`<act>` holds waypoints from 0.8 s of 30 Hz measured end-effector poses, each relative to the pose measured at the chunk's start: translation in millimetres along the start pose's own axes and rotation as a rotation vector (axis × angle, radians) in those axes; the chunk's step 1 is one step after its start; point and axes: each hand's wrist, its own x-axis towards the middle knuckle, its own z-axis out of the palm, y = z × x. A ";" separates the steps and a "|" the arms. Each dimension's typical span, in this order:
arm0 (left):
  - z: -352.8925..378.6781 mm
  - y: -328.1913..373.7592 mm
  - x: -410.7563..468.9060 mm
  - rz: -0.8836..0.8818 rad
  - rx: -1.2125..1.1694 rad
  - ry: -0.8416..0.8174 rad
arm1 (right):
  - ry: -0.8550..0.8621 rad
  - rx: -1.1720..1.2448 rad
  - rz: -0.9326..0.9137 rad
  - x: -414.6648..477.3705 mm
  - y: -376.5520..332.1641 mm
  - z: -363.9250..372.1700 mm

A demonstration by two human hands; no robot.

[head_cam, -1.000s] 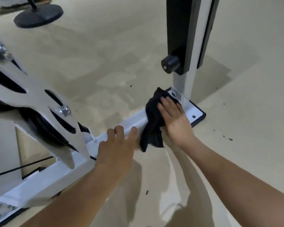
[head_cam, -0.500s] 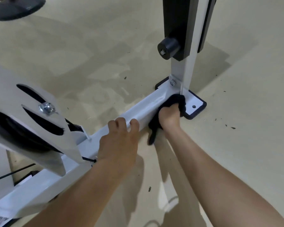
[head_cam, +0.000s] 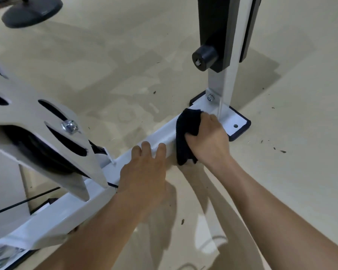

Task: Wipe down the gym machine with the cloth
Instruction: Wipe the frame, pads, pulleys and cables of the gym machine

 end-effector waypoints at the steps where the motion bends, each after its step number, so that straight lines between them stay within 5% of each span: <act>1: 0.6 -0.6 -0.4 0.000 -0.035 -0.004 | 0.042 -0.060 -0.073 9.5 -0.3 -2.0; 4: -3.0 -5.5 -0.3 -0.004 -0.139 0.021 | -0.147 -0.219 -0.264 24.0 -15.3 13.6; 8: -9.3 -14.4 -4.3 -0.068 -0.201 0.058 | -0.332 0.031 -0.628 -27.5 -46.7 52.5; 11: -11.1 -16.5 -19.9 0.015 -0.120 0.110 | -0.482 -0.017 -0.825 -1.8 -22.9 34.3; 15: -22.3 -3.3 -39.3 0.175 -0.147 0.139 | -0.443 -0.276 -0.520 52.1 9.2 1.4; 17: -30.0 -6.7 -48.8 0.134 -0.376 0.186 | -0.415 -0.143 -0.435 24.6 -14.6 10.5; 20: -33.7 -22.9 -82.6 -0.143 -0.752 0.258 | -0.572 0.370 -0.312 -47.0 -66.7 22.8; 24: -31.5 -47.1 -136.4 -0.477 -0.963 0.486 | -0.693 1.226 0.415 -94.3 -123.0 -1.3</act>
